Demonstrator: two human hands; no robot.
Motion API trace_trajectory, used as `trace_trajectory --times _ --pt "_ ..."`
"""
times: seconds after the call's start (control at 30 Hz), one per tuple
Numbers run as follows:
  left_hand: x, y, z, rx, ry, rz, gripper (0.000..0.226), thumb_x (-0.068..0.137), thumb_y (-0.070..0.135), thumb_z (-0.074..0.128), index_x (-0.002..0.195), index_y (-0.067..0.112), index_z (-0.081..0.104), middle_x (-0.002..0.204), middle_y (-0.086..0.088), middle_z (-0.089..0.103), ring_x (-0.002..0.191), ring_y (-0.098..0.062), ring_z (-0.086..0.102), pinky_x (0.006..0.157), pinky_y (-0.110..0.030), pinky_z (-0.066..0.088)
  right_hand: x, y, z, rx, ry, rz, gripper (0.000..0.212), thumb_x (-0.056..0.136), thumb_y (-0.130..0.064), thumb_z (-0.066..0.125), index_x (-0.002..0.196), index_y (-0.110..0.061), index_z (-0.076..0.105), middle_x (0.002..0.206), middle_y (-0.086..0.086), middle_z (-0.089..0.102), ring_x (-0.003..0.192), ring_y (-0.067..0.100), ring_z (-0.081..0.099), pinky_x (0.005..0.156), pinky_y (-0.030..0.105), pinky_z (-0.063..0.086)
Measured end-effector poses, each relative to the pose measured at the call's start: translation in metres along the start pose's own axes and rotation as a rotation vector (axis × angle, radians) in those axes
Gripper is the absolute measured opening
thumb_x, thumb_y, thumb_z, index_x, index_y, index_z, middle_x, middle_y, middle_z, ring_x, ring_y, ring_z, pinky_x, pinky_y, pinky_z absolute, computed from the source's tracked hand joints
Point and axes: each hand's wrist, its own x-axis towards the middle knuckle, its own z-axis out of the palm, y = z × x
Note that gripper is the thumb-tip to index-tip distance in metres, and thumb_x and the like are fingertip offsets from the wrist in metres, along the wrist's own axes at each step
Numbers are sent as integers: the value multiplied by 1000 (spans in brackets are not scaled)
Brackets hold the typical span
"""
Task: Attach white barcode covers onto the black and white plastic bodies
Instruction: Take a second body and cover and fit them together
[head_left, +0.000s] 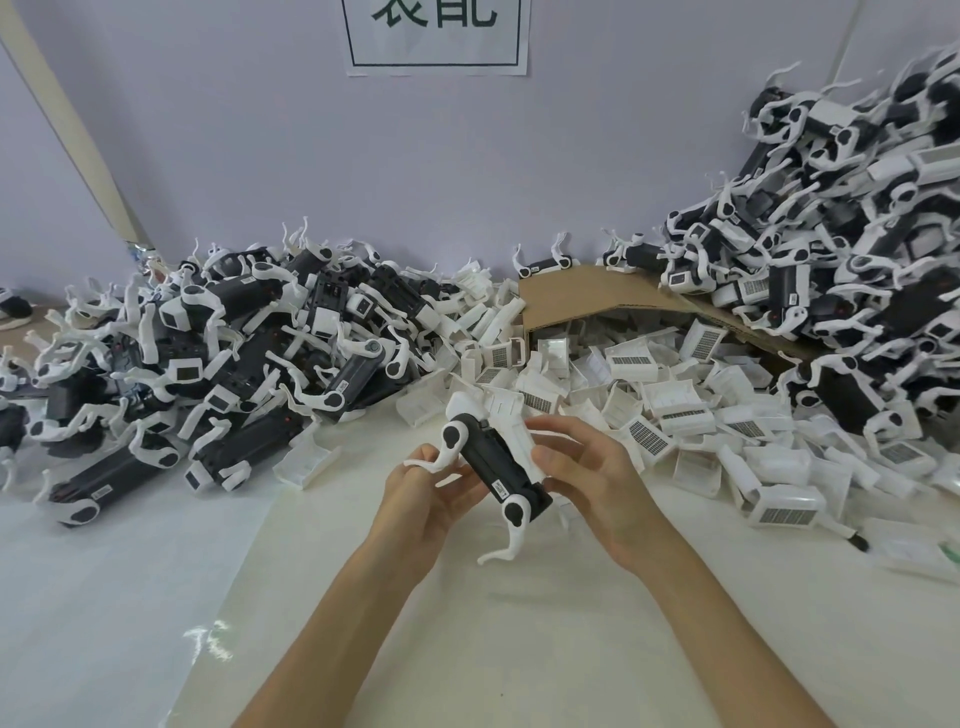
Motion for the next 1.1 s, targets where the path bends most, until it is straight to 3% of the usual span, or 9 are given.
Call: trace_trajectory --times 0.23,0.4,0.5,0.7,0.83,0.93,0.97,1.03,1.1 --pt "-2 -3 1 24 -27 -9 18 100 9 55 118 10 52 104 -20 58 77 -27 74 65 -27 59 0 4 2 -92 -9 -20 46 77 -22 75 121 -10 67 117 14 71 110 40 64 94 45 53" --pt "0 -4 0 8 -48 -28 22 99 12 58 120 12 52 113 -21 59 81 -26 74 67 -26 59 -1 2 4 -75 -58 -13 43 85 -25 76 123 -11 65 115 11 72 102 25 69 83 28 55" --pt "1 -4 0 0 -54 -33 21 100 10 56 120 13 52 115 -21 57 83 -26 73 69 -26 59 -2 3 6 -76 -45 2 38 88 -34 63 122 -17 67 114 5 73 99 17 68 82 26 54" --pt "-3 -1 2 45 -95 -10 50 78 29 69 122 14 50 128 -30 61 99 -33 69 88 -40 60 -3 2 8 34 -104 176 43 90 -36 67 117 -4 58 100 13 61 96 27 53 79 32 43" --pt "-3 -4 1 239 13 51 17 95 12 61 106 -1 62 107 -25 70 91 -32 69 83 -48 57 -7 3 8 39 -272 243 55 96 -41 51 127 3 58 109 20 58 101 32 48 88 47 34" --pt "-4 -7 0 342 49 73 18 101 16 54 101 12 71 102 -18 74 100 -37 70 91 -57 55 -9 2 12 2 -319 240 62 92 -47 62 128 3 59 115 23 52 104 33 41 90 48 27" --pt "-5 -6 1 335 23 73 18 102 18 54 107 10 69 102 -16 75 100 -37 70 87 -54 59 -8 2 13 26 -304 236 66 90 -50 65 127 5 58 114 26 54 103 35 43 90 50 30" --pt "-5 -3 3 340 -15 70 24 102 22 55 117 5 63 99 -8 75 86 -24 73 68 -35 61 -6 0 12 88 -259 197 62 92 -47 61 129 2 59 123 30 59 109 40 55 98 55 41" --pt "-5 -1 4 364 -36 52 29 102 28 53 118 5 62 97 -5 74 77 -13 68 61 -24 53 -5 -3 11 156 -201 147 53 92 -39 60 131 -3 61 129 25 63 118 35 60 101 44 49"
